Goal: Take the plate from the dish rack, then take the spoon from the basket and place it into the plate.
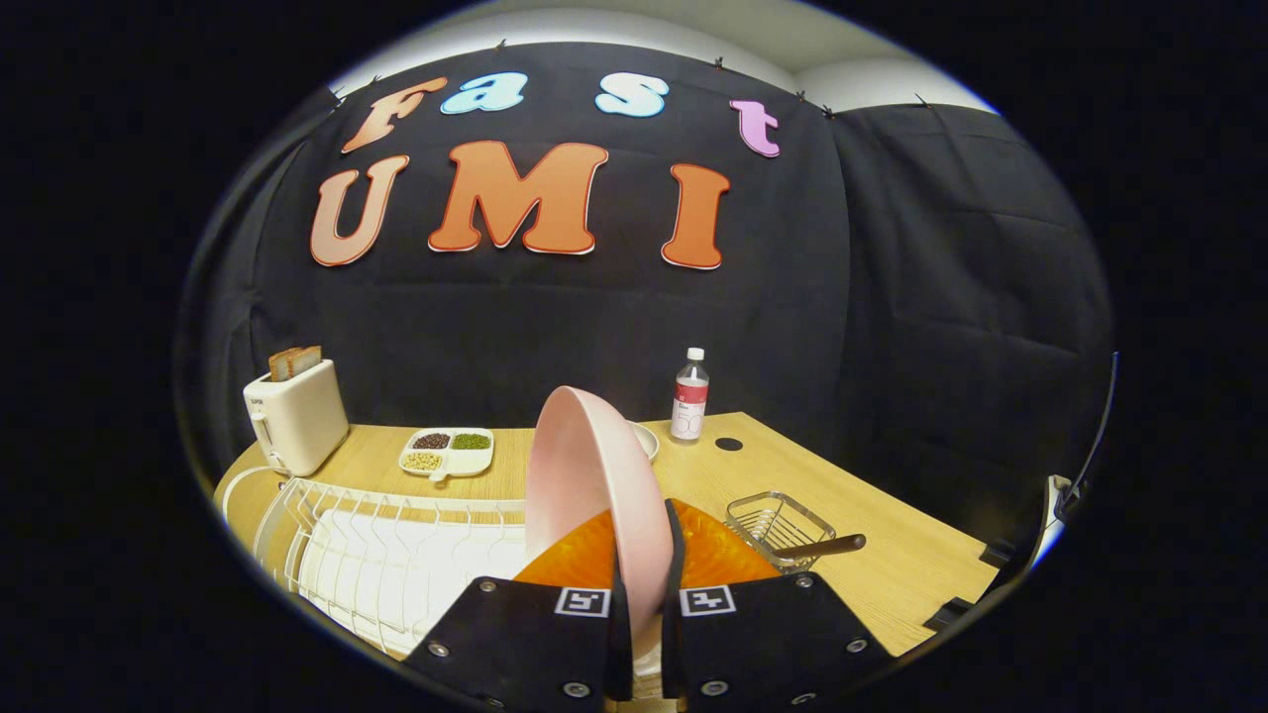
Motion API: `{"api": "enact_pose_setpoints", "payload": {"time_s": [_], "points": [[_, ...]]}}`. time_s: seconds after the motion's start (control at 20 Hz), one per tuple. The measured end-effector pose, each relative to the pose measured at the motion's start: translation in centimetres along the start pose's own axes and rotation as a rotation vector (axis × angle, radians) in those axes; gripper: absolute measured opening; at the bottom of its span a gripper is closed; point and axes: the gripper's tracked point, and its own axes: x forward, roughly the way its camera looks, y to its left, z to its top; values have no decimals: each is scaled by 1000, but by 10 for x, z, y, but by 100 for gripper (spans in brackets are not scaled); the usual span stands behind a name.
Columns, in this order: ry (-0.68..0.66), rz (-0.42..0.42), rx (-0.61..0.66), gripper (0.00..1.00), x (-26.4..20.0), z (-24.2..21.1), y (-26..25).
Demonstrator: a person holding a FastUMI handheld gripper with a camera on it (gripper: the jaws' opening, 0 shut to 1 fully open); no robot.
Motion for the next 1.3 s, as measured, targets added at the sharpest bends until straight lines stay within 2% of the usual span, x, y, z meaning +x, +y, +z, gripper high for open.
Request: {"api": "enact_pose_setpoints", "payload": {"time_s": [0.55,0.65,0.85,1.3], "points": [[-7,-45,-22,11,-2,14,-8],[-29,-26,9,11,-5,29,-6],[-70,-7,-36,11,-17,44,-1],[-48,123,22,11,-62,35,0]]}}
